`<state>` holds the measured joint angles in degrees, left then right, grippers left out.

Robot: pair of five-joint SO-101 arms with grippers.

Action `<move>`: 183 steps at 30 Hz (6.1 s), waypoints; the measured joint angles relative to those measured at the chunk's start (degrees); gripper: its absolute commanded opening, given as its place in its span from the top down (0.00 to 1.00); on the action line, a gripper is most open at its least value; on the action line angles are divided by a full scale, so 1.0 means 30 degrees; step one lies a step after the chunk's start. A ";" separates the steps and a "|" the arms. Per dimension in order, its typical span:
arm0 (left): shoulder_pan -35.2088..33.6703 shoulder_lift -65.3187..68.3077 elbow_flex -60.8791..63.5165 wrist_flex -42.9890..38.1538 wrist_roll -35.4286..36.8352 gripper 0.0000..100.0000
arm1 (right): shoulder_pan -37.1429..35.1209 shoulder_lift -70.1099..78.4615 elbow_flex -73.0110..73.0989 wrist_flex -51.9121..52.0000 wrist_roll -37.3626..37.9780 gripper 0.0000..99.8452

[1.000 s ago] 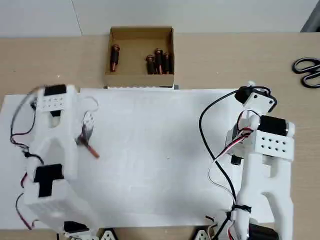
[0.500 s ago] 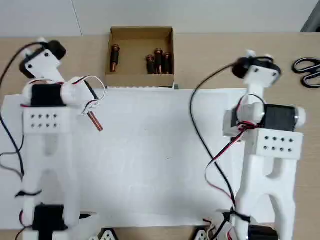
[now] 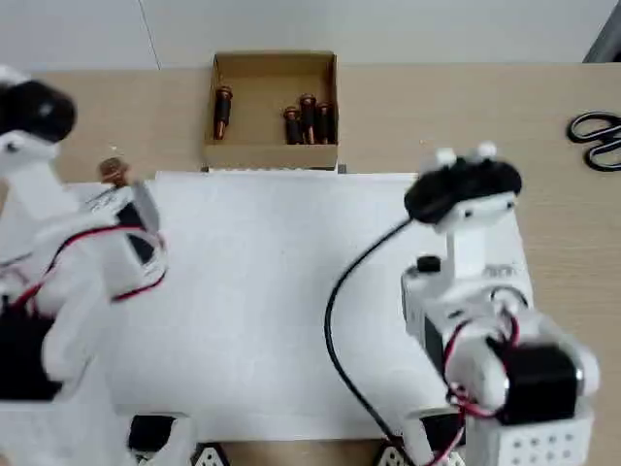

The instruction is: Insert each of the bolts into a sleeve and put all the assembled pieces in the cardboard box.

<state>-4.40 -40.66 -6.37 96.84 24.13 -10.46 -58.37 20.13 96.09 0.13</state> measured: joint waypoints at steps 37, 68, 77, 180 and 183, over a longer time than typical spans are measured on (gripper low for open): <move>-0.1846 -2.0806 2.8542 -1.8403 -0.4132 0.99 | -0.5714 -0.6799 2.0366 -2.1216 0.0000 1.00; 0.7941 -2.0864 3.1062 -2.0864 0.1963 0.99 | -1.0374 -0.6799 2.3590 -2.5875 0.1875 1.00; 0.8117 -2.0864 3.1062 -1.9692 0.1963 0.99 | -1.0374 -0.6799 2.3590 -2.5875 0.1875 1.00; 1.0081 -2.0982 3.1502 -1.6674 0.1729 0.82 | -1.0491 -0.6740 2.1392 -2.5788 0.3487 1.00; 1.0110 -2.0894 3.0916 -1.6586 0.1553 0.82 | -1.0432 -0.6740 2.1421 -2.5817 0.3487 1.00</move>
<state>25.93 -103.34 86.37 47.08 28.79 -41.76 -78.59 84.40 18.64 10.59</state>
